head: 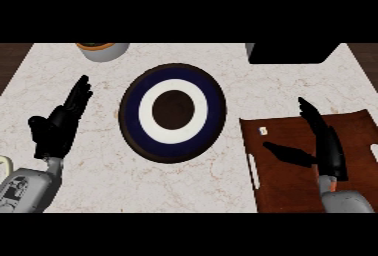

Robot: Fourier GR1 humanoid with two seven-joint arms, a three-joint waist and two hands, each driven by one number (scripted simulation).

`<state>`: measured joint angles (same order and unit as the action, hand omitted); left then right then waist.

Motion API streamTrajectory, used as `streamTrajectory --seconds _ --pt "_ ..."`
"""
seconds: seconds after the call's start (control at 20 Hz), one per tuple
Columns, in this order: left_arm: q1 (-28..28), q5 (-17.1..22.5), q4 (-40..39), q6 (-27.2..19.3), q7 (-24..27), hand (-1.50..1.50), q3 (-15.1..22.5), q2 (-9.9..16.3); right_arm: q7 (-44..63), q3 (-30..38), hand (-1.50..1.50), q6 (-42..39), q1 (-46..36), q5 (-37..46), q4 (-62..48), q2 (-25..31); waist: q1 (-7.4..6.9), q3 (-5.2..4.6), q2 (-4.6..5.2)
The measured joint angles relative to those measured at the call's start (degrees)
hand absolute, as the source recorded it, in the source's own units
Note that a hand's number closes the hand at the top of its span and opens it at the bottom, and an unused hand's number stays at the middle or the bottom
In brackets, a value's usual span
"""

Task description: Pick the sweet potato from the tray and place it in the plate

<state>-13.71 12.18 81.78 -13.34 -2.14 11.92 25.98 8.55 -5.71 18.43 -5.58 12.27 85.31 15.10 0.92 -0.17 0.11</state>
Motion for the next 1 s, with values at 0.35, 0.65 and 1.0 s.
streamTrajectory --seconds 0.35,0.65,1.0 --pt "0.16 -2.36 -0.15 -0.56 -1.35 0.0 0.36 -1.93 1.6 -1.62 -1.5 4.74 9.68 10.6 10.32 3.92 -0.09 0.11 -0.27" --pt "0.22 -3.06 0.04 -0.19 -2.02 0.0 -0.01 -2.47 15.6 2.29 -1.5 -4.84 13.48 12.05 24.35 14.14 0.07 0.02 -0.37" --pt "-0.12 -3.74 -0.18 0.21 -2.19 0.0 -0.19 -3.34 35.16 4.92 -1.5 -22.03 12.58 6.04 32.2 23.39 -0.41 0.02 -0.23"
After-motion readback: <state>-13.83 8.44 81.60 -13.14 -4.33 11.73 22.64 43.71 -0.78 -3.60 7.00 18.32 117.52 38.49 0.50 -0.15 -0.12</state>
